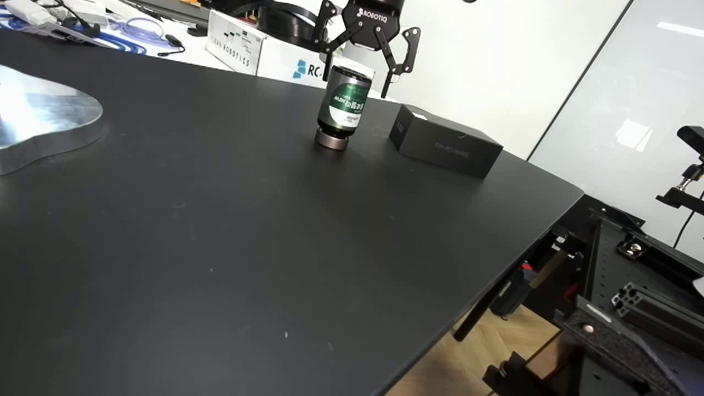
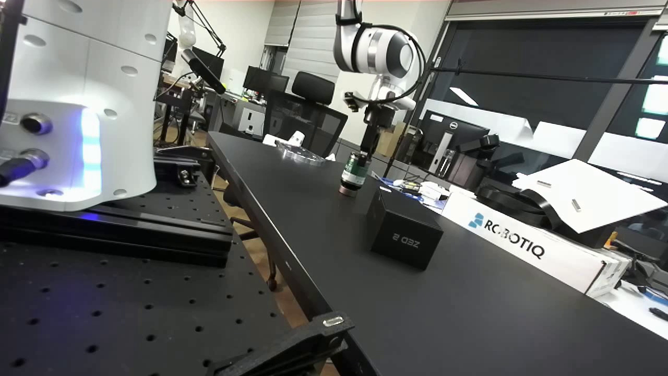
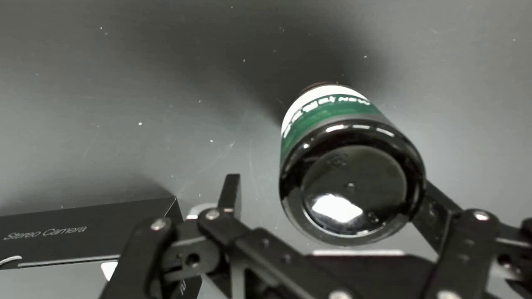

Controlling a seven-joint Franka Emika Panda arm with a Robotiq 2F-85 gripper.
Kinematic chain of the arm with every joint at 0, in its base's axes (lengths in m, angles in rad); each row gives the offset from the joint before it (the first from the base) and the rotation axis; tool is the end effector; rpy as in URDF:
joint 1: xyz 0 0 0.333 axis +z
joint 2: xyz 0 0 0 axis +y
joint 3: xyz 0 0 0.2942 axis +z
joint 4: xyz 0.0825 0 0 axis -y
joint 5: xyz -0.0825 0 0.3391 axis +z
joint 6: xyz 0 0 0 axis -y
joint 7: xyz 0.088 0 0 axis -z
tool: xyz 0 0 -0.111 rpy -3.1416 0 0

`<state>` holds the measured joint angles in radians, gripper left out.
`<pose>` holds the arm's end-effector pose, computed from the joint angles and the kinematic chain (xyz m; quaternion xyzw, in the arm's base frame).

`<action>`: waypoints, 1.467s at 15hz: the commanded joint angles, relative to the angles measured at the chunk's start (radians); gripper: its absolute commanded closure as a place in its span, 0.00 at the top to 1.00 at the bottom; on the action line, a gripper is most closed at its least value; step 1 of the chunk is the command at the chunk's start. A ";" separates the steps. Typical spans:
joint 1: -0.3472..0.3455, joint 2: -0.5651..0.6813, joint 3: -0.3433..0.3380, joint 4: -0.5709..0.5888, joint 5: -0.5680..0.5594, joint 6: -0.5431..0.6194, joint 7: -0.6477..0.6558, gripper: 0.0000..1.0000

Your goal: Put the bottle on the box

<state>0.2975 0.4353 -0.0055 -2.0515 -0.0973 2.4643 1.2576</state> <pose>0.5328 0.1601 0.2333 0.9024 -0.4296 0.0138 0.0302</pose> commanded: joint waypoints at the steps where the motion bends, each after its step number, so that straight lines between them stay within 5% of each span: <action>1: -0.003 0.013 0.002 0.012 0.010 0.011 0.014 1.00; 12: -0.001 0.016 0.016 0.010 0.049 0.020 0.007 1.00; 13: 0.004 0.015 0.012 0.006 0.038 0.032 0.010 0.75; 14: 0.008 0.011 0.008 0.002 0.031 0.041 0.016 0.74; 18: -0.001 -0.029 0.033 -0.023 0.059 0.038 -0.024 0.45; 22: 0.001 -0.137 0.053 -0.081 0.053 0.035 -0.049 0.45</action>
<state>0.3025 0.4053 0.0333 -2.0679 -0.0550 2.5063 1.2306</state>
